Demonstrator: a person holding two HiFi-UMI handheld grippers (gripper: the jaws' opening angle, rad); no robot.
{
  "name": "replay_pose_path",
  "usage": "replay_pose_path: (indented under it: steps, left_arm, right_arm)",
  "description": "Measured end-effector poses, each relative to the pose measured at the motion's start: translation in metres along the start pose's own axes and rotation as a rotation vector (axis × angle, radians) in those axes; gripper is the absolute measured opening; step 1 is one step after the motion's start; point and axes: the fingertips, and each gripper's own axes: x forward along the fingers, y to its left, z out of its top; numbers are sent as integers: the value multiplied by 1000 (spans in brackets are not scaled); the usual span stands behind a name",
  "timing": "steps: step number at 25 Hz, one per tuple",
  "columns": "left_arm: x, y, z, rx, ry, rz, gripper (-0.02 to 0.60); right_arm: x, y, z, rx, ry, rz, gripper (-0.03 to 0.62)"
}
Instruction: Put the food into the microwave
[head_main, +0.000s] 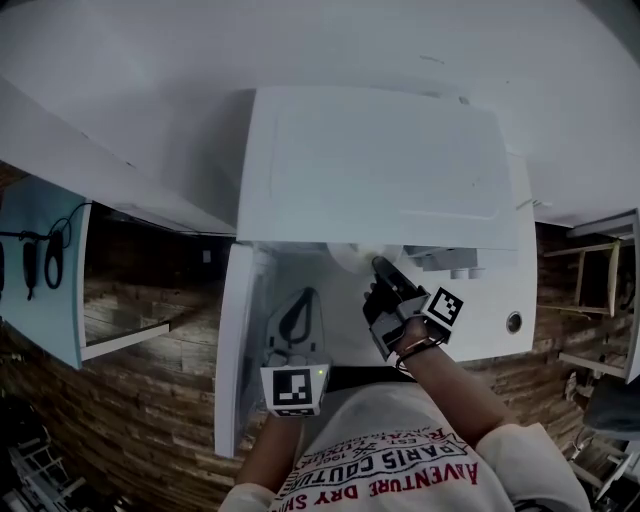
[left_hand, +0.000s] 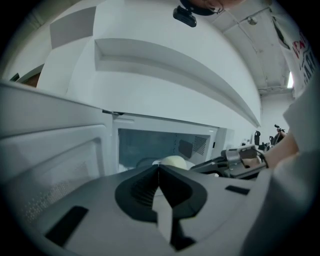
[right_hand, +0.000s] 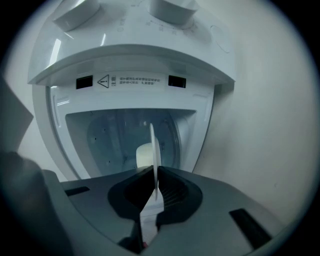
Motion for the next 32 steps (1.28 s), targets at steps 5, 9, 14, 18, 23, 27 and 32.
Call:
replay_pose_path:
  steps: [5, 9, 14, 18, 23, 27, 32]
  left_arm:
    - [9, 1, -10, -31, 32, -13, 6]
    - [15, -2, -13, -55, 47, -20, 6]
    - [21, 5, -15, -46, 54, -10, 6]
    - [25, 6, -14, -46, 55, -16, 6]
    - [28, 2, -15, -53, 60, -27, 6]
    - [30, -1, -17, -45, 63, -45, 6]
    - [32, -4, -17, -64, 78, -51, 6]
  right_arm:
    - [23, -3, 14, 20, -69, 12, 24]
    - [34, -6, 19, 2, -74, 0, 26]
    - [44, -4, 19, -35, -59, 19, 26]
    - [51, -6, 16, -57, -42, -12, 31]
    - [53, -9, 16, -73, -37, -47, 35]
    - [54, -8, 18, -109, -42, -63, 35]
    - [55, 0, 12, -259, -13, -85, 68]
